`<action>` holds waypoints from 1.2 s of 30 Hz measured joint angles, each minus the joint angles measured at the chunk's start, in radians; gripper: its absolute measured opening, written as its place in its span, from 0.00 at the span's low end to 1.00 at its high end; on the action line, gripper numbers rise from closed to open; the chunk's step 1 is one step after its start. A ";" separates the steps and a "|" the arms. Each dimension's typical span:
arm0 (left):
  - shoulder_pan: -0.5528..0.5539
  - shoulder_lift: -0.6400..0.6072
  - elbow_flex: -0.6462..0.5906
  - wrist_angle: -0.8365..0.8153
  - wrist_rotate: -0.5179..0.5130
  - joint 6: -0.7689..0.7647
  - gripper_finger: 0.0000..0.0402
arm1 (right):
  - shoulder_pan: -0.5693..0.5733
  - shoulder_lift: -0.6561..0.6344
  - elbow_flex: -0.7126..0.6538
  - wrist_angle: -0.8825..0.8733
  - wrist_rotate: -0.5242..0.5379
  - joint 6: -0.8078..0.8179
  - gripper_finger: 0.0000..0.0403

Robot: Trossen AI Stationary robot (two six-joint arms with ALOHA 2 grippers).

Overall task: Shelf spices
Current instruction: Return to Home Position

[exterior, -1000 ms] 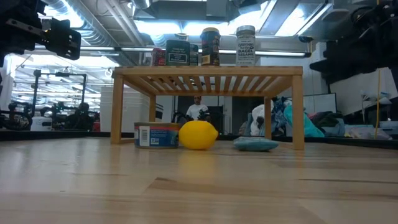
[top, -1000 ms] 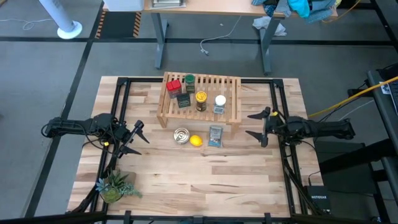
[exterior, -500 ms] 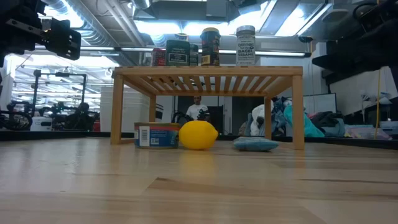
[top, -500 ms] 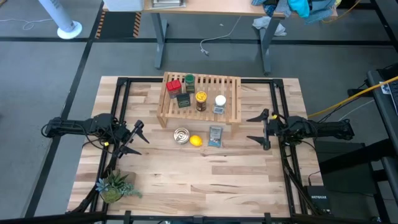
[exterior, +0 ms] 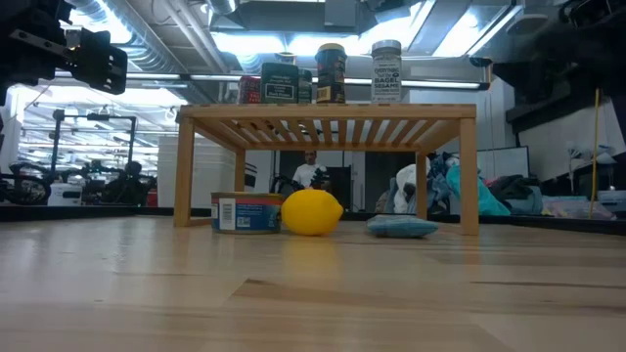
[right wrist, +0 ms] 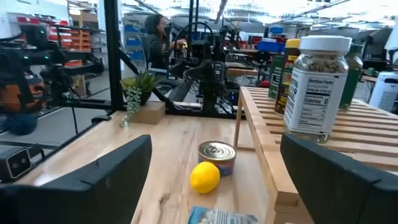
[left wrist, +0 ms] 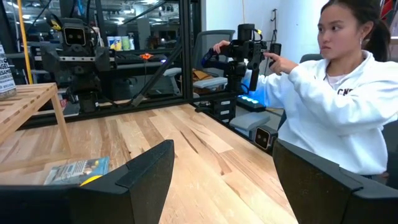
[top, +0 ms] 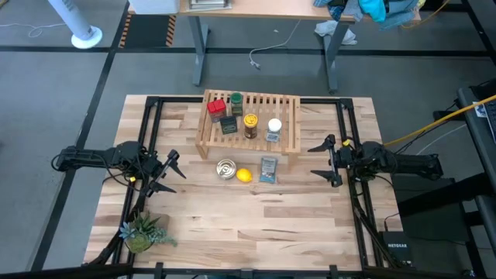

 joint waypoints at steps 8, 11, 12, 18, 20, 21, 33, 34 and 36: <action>0.000 0.000 0.000 0.000 0.000 0.000 0.66 | -0.050 0.000 0.000 -0.007 -0.030 0.074 0.90; 0.000 0.000 0.000 0.000 0.000 0.000 0.66 | -0.050 0.000 0.001 -0.029 -0.010 0.088 0.90; 0.000 0.000 0.000 0.000 0.000 0.000 0.66 | -0.050 0.000 0.001 -0.035 -0.007 0.088 0.90; 0.000 0.000 0.000 0.000 0.000 0.000 0.66 | -0.050 0.000 0.002 -0.071 0.026 0.107 0.90; 0.000 0.000 0.000 0.000 0.000 0.000 0.66 | -0.050 0.000 0.002 -0.075 0.026 0.108 0.90; 0.000 0.000 0.000 0.000 0.000 0.000 0.66 | -0.050 0.000 0.002 -0.074 0.026 0.108 0.90; 0.000 0.000 0.000 0.000 0.000 0.000 0.66 | -0.050 0.000 0.005 -0.149 0.036 0.106 0.90; 0.000 0.000 0.000 0.000 0.000 0.000 0.66 | -0.050 0.000 0.006 -0.152 0.040 0.106 0.90; 0.000 0.000 0.000 0.000 0.000 0.000 0.66 | -0.050 0.000 0.006 -0.153 0.043 0.106 0.90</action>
